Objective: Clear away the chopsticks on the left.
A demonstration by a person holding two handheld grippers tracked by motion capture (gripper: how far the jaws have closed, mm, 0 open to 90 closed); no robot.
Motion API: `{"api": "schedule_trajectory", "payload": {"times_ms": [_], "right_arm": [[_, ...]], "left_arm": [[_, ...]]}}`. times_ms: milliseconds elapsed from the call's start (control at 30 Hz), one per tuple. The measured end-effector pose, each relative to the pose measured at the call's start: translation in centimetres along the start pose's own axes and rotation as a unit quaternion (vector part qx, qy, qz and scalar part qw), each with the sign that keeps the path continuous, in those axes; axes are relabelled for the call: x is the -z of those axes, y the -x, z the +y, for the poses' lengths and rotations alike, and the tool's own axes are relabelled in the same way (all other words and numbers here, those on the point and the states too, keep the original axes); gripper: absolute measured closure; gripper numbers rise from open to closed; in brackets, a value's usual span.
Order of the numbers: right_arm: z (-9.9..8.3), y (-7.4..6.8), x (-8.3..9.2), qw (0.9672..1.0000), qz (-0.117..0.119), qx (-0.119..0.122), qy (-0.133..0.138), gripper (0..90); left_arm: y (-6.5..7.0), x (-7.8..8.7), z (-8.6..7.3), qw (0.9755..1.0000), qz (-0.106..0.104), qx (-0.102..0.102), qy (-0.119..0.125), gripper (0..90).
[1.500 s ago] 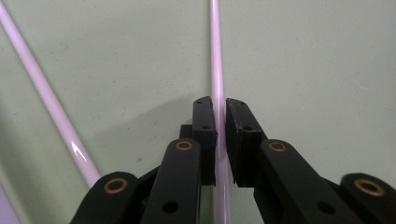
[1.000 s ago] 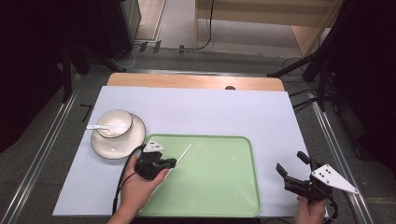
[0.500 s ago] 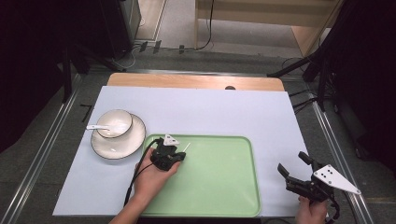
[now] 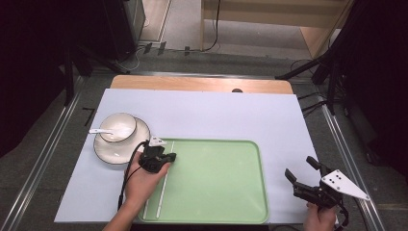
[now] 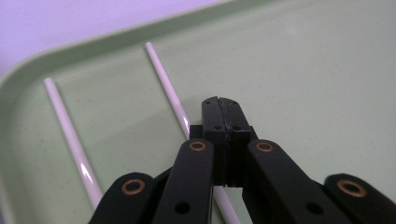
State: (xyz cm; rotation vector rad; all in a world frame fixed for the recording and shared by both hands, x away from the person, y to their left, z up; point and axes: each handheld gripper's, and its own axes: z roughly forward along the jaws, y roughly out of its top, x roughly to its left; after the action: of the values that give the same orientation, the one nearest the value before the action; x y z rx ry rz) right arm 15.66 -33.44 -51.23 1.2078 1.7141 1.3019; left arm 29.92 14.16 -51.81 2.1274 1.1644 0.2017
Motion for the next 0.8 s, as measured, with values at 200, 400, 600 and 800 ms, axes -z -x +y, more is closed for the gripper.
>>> {"api": "schedule_trajectory", "payload": {"times_ms": [200,400,600,800], "right_arm": [[0.0,0.2,0.1,1.0,-0.001,-0.003,0.001,12.6],[0.0,0.2,0.1,1.0,0.0,-0.002,0.0,12.7],[0.0,0.1,0.1,1.0,0.0,-0.004,0.001,12.6],[0.0,0.2,0.1,1.0,0.0,-0.003,0.001,12.7]], "left_arm": [[-0.5,0.2,-0.1,1.0,0.001,0.006,0.004,90.0],[-0.4,0.2,-0.2,1.0,0.001,0.006,0.005,90.0],[-0.2,0.7,-0.2,0.9996,-0.012,-0.007,0.023,81.7],[-0.2,2.6,0.0,0.9961,-0.012,-0.013,0.087,54.2]]}}
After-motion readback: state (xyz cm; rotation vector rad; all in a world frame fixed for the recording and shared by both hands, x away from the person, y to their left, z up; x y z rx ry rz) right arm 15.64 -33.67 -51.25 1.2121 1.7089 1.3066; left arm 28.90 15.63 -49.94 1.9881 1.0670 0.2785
